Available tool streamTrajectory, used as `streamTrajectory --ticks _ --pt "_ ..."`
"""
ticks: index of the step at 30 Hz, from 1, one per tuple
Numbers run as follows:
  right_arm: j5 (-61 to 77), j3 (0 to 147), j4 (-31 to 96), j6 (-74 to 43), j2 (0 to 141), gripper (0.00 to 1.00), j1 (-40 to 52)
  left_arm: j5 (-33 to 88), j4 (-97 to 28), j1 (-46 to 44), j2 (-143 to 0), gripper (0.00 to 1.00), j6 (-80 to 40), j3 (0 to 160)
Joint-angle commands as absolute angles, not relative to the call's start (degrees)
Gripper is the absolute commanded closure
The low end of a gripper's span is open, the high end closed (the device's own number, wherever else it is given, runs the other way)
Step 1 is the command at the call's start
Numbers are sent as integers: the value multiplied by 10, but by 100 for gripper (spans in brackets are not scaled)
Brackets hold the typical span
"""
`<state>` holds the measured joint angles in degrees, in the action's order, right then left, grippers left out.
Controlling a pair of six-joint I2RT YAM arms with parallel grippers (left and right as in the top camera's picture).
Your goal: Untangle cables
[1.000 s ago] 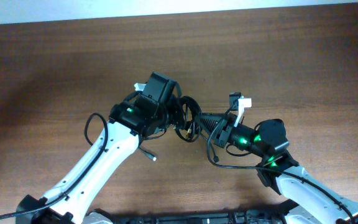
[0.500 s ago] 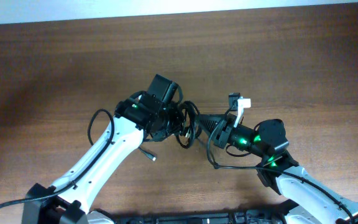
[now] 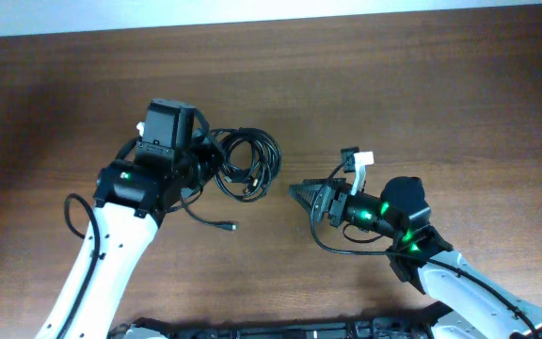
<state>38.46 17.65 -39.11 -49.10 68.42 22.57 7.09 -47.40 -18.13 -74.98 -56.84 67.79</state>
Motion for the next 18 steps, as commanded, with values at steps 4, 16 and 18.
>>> streamTrajectory --ticks 4,16,18 --pt "366 179 -414 -486 682 24 229 82 -464 -258 -739 100 -613 693" --pt "308 179 -349 -485 682 96 274 62 -421 -189 -692 100 -623 693" --pt "308 179 -349 -485 682 96 274 62 -423 -148 -689 99 -609 693"
